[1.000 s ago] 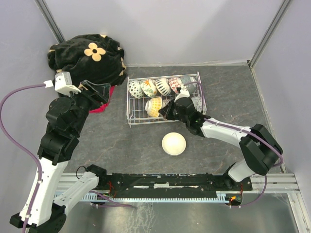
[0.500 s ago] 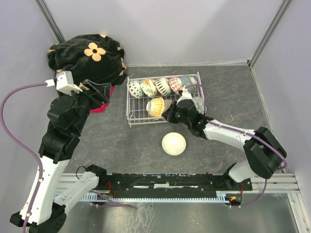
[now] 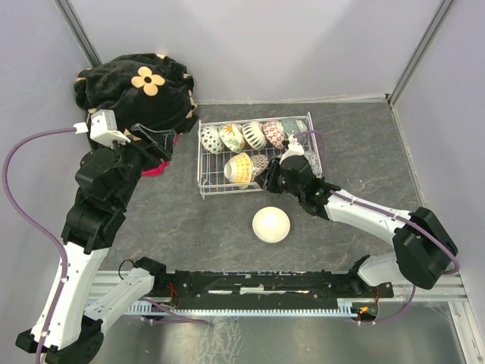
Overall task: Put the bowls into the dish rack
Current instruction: Turn the bowl upside down on the dish rack, then pick up the bowl from the center of the board.
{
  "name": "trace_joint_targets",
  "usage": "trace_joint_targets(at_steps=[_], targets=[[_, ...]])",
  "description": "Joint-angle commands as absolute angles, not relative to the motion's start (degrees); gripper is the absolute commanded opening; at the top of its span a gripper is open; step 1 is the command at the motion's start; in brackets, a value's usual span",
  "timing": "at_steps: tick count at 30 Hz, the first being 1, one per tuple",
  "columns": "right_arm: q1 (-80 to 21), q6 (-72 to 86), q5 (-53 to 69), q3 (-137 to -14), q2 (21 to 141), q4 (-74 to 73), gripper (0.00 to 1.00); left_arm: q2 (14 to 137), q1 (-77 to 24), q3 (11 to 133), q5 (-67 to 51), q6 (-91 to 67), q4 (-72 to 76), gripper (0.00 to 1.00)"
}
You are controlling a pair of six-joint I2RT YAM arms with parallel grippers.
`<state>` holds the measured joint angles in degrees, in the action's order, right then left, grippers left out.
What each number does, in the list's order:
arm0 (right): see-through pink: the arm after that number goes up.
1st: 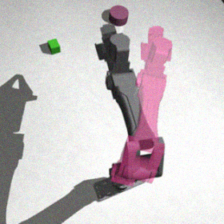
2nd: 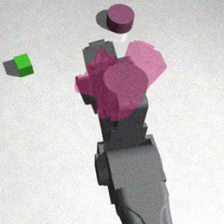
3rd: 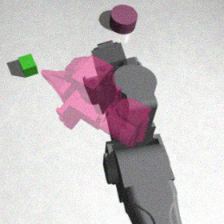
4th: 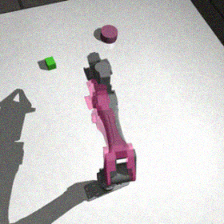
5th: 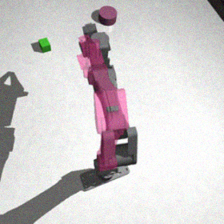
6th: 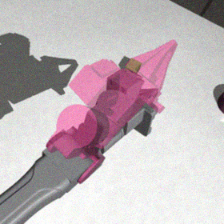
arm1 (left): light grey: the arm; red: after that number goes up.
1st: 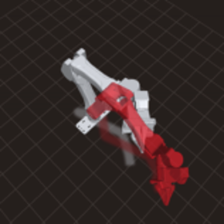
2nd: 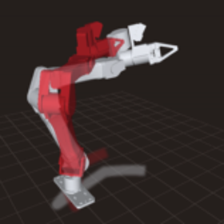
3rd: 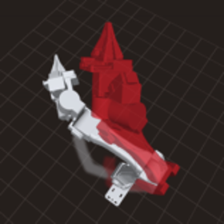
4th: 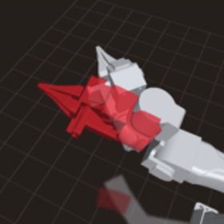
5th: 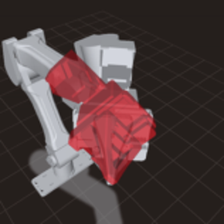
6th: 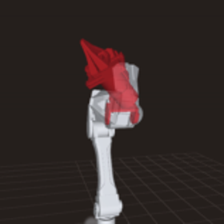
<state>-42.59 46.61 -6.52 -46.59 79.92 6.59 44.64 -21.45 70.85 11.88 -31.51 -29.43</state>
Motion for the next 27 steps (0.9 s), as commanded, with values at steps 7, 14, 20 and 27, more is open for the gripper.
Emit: trace_joint_targets(at_steps=[7,14,20,27], targets=[[-42.30,45.63,-6.07,-46.54,76.68,6.56,0.37,44.67,-21.09,70.63,11.34,-30.76,-26.19,0.75],[-42.76,42.64,-4.40,-46.26,71.71,1.12,0.39,44.75,-21.09,70.64,11.29,-30.72,-26.16,0.75],[-47.97,35.96,-3.61,-47.93,67.92,-14.73,0.40,45.26,-21.03,70.54,10.95,-30.59,-26.28,0.75],[-62.51,32.43,-13.29,-50.09,72.90,-27.93,0.40,45.44,-21.09,71.25,11.34,-30.15,-27.03,0.76]])
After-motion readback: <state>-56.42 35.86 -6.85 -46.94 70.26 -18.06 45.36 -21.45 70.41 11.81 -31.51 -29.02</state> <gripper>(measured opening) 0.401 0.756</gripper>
